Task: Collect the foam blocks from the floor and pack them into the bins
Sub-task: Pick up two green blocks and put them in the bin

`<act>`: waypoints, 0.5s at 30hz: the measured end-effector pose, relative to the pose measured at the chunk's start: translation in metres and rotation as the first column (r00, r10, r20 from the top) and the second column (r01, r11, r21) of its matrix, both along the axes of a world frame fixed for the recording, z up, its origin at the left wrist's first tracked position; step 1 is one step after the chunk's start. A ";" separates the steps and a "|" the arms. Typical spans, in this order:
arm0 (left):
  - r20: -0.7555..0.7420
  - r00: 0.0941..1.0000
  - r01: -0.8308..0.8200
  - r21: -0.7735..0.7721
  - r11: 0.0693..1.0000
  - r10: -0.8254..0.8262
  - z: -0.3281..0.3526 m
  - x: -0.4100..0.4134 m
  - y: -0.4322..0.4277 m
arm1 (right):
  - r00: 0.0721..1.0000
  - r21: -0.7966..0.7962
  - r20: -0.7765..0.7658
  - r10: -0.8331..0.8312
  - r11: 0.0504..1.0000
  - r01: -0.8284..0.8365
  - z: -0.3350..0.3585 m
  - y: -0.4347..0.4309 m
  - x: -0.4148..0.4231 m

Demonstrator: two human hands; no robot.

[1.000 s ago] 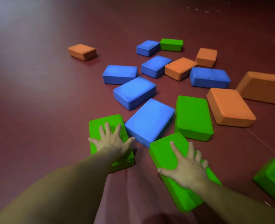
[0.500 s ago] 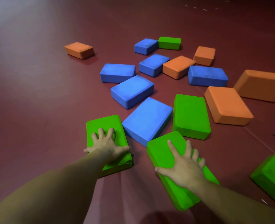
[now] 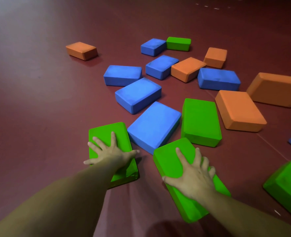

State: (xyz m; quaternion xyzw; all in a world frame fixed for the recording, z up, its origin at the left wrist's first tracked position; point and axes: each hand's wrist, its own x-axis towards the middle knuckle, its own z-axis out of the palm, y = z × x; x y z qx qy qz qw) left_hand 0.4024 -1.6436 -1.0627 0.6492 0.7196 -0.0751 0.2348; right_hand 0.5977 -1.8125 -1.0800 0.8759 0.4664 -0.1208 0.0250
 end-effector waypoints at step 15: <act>-0.101 0.974 0.218 0.166 0.962 -0.203 -0.004 -0.033 0.003 | 1.000 0.022 0.015 -0.010 1.000 0.009 -0.002 0.002 0.000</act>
